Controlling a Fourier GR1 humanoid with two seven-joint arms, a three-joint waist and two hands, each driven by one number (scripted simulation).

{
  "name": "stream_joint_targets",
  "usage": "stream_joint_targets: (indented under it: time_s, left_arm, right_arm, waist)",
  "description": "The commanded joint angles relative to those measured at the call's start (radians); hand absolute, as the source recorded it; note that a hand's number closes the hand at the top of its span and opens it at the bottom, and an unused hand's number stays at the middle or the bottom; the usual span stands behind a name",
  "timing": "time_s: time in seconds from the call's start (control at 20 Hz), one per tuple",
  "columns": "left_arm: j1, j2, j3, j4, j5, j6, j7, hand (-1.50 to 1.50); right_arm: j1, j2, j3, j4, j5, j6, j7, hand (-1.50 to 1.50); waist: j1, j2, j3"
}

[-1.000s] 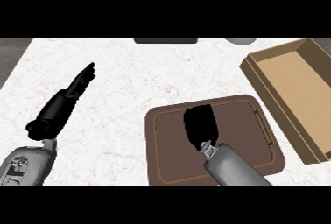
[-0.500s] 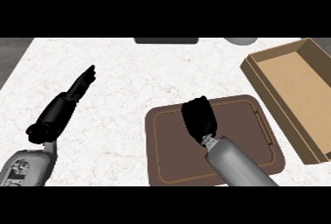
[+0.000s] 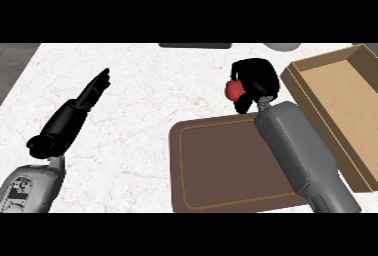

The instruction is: Pick the bell pepper from the tray and place it in the cardboard box

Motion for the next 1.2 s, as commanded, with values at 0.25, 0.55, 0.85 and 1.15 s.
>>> stream_joint_targets:
  time_s: [0.25, 0.55, 0.85, 1.15]
  left_arm:
    - [0.068, 0.002, 0.007, -0.037, -0.015, -0.016, -0.015, 0.00]
    - [0.031, 0.008, 0.028, -0.025, -0.011, -0.013, 0.005, 0.00]
    - [0.036, -0.015, 0.021, -0.061, -0.020, -0.001, 0.030, 0.00]
    - [0.032, -0.047, 0.008, 0.005, -0.041, -0.005, -0.023, 0.00]
  right_arm:
    - [-0.177, -0.025, -0.112, 0.038, 0.021, -0.111, 0.051, 1.50]
    - [-0.194, -0.068, -0.250, -0.042, 0.023, -0.217, 0.266, 1.50]
    - [-0.173, -0.214, -0.363, -0.014, 0.001, -0.258, 0.261, 1.50]
    - [-0.215, -0.343, -0.441, 0.132, -0.027, -0.266, 0.185, 1.50]
  waist:
    - [-0.015, -0.012, -0.001]
    - [-0.027, -0.014, -0.001]
    - [-0.027, -0.013, -0.001]
    - [-0.020, -0.008, -0.001]
